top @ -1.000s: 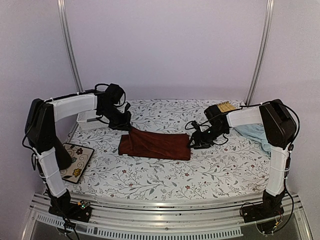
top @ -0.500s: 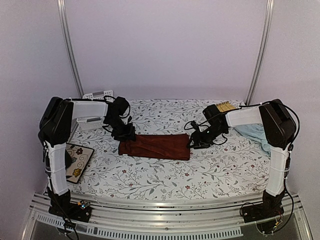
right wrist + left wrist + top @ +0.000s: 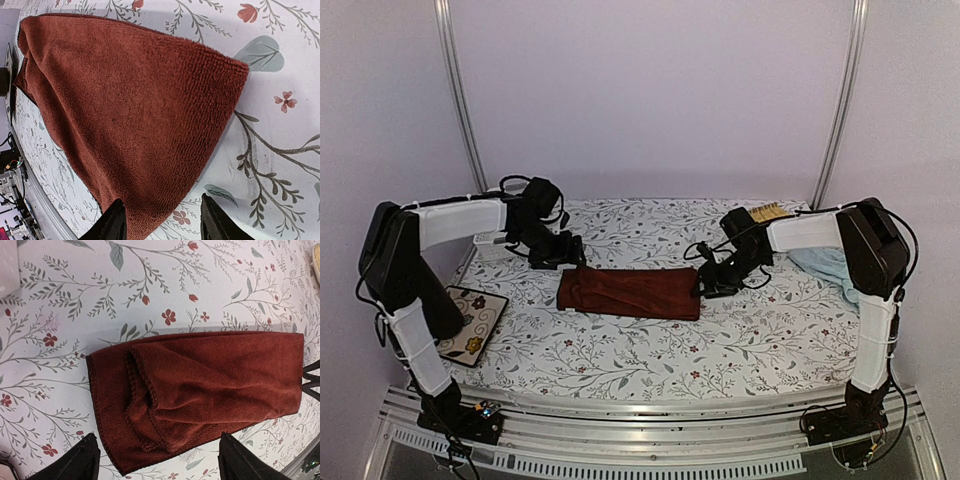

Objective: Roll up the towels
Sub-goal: Adjust the towel at the center of the board.

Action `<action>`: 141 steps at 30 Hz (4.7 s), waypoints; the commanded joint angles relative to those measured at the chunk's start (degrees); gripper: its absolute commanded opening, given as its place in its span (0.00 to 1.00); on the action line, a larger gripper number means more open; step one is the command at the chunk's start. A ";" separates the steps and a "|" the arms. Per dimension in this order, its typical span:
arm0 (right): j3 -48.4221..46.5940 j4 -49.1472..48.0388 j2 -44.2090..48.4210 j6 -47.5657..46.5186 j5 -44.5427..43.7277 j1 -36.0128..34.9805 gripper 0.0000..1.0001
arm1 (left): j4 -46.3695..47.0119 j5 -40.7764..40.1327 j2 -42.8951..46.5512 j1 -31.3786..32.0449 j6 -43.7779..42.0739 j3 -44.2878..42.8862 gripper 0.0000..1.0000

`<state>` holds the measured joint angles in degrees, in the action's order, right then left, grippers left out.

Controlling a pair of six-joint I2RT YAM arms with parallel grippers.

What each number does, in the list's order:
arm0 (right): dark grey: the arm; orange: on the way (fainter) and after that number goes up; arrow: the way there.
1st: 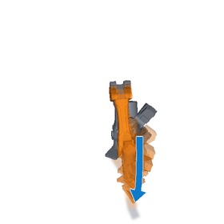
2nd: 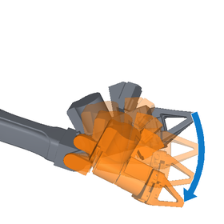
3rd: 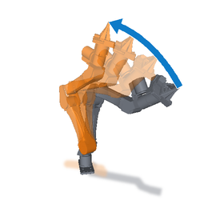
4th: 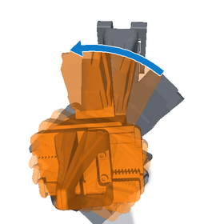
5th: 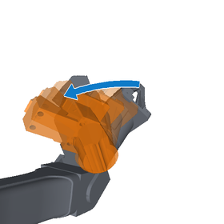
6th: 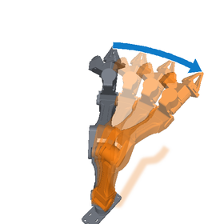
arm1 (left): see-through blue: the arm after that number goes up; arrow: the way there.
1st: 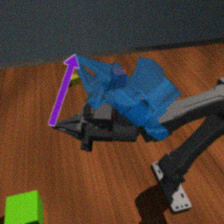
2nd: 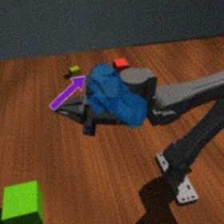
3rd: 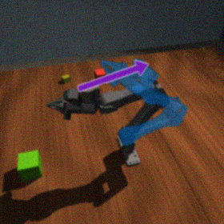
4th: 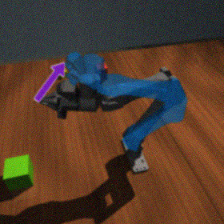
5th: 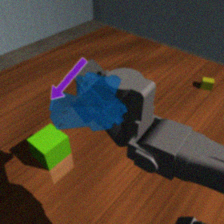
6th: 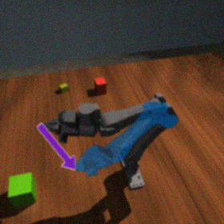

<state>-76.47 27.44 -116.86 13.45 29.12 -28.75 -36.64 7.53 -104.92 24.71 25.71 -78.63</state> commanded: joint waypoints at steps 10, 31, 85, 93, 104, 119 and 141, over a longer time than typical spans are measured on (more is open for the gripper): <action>0.96 1.09 1.63 0.30 -2.10 0.16 0.52 | 5.74 5.29 -1.33 4.02 6.12 7.75 0.70; 2.92 0.16 2.54 0.62 -1.70 0.54 0.52 | 2.54 -1.34 -2.55 5.22 6.27 9.36 0.60; 3.20 -0.28 1.09 0.16 -1.39 0.54 0.51 | 4.01 1.49 -6.40 6.23 6.35 5.97 0.00; 3.18 -0.28 0.93 0.34 -1.19 0.54 0.51 | -0.04 1.66 0.56 6.23 8.09 5.18 0.00; 2.90 0.19 1.17 0.09 -0.99 0.48 0.51 | -2.41 0.67 3.48 6.08 7.39 7.97 0.00; 4.13 -0.65 1.46 0.30 -0.14 0.45 0.51 | -3.30 -7.86 3.16 4.90 4.62 11.35 0.00; 1.79 0.73 -0.51 -0.39 0.12 0.45 0.51 | -1.51 -8.88 0.12 4.64 4.84 12.28 0.36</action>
<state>-73.69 26.17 -115.48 13.89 29.30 -28.38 -38.15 -2.50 -104.88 29.78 30.17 -66.41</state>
